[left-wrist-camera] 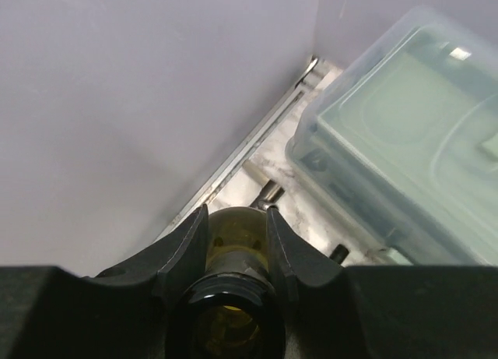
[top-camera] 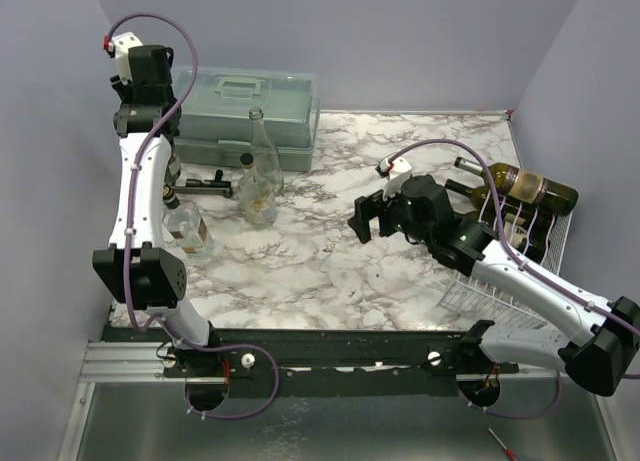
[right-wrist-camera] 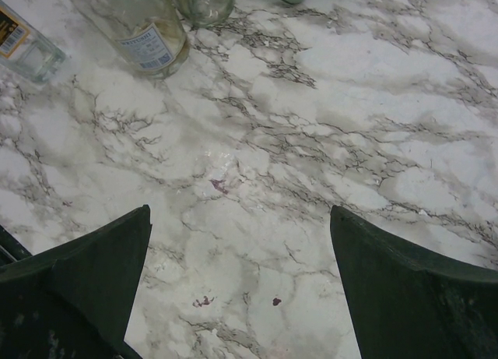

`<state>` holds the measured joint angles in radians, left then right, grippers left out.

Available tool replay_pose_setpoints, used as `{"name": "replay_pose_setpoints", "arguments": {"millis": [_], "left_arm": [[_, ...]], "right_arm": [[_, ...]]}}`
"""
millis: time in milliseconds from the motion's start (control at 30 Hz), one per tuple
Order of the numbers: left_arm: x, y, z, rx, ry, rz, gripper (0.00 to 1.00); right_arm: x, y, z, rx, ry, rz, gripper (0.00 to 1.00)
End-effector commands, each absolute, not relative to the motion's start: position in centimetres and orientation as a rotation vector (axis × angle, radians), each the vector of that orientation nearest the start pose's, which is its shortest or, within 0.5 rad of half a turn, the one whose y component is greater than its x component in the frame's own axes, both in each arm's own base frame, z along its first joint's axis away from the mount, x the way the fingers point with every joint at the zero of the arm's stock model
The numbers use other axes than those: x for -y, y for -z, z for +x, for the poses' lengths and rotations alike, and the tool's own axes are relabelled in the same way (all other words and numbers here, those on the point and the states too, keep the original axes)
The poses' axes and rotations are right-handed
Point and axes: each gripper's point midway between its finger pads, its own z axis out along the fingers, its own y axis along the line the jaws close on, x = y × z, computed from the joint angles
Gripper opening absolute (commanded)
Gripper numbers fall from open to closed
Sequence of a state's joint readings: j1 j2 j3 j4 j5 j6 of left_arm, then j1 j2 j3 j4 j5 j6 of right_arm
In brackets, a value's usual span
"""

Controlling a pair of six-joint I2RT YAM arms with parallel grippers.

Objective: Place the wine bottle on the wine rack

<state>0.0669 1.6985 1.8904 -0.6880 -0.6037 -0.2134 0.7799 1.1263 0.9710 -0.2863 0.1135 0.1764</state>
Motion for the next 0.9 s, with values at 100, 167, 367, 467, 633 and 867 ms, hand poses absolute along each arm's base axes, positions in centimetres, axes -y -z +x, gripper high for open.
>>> {"name": "replay_pose_setpoints", "arguments": {"millis": [100,167,367,467,633,867], "left_arm": [[-9.8,-50.5,40.1,-1.509,-0.312,-0.642,0.0],[-8.9,-52.1,39.3,-1.484,-0.236,-0.635,0.0],[-4.9,-55.5,37.3,-1.455,0.034,-0.549,0.0],[-2.6,-56.6,36.2,-1.445,0.18,-0.5,0.0],[2.7,-57.5,35.8,-1.47,0.483,-0.365,0.0],[11.4,-55.8,36.4,-1.543,0.736,-0.155,0.0]], "right_arm": [[-25.9,-23.2,26.9,-1.969,-0.538,-0.542,1.0],[-26.0,-23.3,26.9,-1.969,-0.543,-0.539,1.0],[-25.9,-23.5,27.1,-1.965,-0.541,-0.516,1.0],[-25.6,-24.3,27.2,-1.966,-0.53,-0.49,1.0],[-23.9,-25.6,27.2,-1.931,-0.495,-0.406,1.0],[-20.6,-27.4,27.0,-1.851,-0.429,-0.259,1.0]]}}
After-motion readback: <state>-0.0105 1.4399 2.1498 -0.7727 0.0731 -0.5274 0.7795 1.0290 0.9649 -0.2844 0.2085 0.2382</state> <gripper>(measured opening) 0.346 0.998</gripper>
